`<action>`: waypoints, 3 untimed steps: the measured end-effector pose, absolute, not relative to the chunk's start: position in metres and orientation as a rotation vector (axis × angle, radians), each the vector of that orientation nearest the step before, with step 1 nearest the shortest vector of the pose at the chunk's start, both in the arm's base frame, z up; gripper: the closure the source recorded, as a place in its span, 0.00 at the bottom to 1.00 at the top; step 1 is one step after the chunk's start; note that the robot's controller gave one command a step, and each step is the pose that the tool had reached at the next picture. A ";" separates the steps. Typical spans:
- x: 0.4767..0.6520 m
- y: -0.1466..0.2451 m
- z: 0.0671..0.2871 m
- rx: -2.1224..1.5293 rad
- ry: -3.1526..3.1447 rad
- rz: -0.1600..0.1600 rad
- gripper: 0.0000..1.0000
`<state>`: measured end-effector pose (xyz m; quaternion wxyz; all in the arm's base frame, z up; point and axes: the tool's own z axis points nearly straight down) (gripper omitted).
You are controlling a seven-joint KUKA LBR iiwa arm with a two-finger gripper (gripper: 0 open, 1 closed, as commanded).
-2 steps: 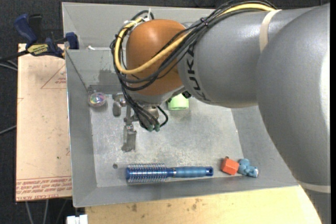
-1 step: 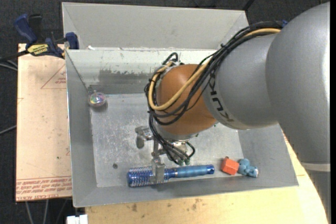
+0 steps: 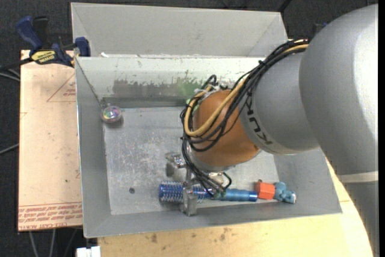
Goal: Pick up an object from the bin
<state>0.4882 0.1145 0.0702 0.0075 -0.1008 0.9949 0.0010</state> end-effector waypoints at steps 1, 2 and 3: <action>0.484 0.116 0.069 -0.325 3.126 0.002 1.00; 0.536 0.111 0.082 -0.680 3.064 0.001 1.00; 0.535 0.088 0.191 -0.696 3.055 -0.001 1.00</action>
Offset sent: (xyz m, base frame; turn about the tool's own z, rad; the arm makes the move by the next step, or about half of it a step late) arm 0.0000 0.0000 0.0000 0.0000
